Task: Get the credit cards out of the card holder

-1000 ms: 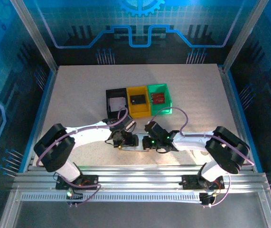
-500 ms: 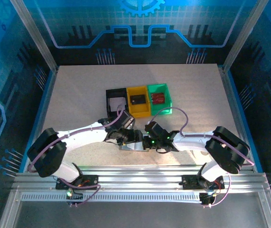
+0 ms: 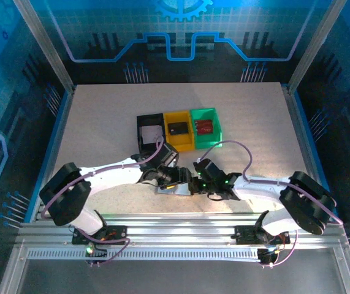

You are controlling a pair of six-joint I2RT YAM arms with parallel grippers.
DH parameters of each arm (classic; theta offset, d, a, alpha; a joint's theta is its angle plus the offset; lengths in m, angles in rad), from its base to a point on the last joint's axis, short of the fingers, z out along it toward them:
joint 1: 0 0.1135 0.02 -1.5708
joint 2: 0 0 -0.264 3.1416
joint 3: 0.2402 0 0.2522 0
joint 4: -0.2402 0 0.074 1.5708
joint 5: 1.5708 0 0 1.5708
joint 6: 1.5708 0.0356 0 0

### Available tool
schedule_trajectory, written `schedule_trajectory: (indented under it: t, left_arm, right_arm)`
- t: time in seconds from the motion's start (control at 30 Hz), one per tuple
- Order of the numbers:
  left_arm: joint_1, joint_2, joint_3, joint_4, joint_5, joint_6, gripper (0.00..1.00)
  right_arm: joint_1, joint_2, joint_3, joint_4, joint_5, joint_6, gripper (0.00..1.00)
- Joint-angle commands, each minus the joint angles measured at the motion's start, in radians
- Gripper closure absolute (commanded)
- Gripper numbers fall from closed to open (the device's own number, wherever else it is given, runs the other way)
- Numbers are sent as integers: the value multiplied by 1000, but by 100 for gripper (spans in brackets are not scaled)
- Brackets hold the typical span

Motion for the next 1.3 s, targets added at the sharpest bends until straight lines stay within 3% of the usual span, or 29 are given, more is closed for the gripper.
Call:
schedule_trajectory:
  t: [0.0, 0.5, 0.9, 1.27]
  left_arm:
    - [-11, 17, 41, 27, 26, -16, 26]
    - [-7, -43, 15, -55, -74, 47, 26]
    - [39, -97, -96, 92, -59, 38, 26]
    - [64, -102, -152, 112, -65, 15, 29]
  right_arm:
    - [-20, -41, -20, 28, -18, -11, 100]
    - [-69, -111, -48, 16, -72, -19, 100]
    - [-71, -35, -29, 120, -152, 22, 100]
    - [-94, -14, -15, 70, -103, 63, 100]
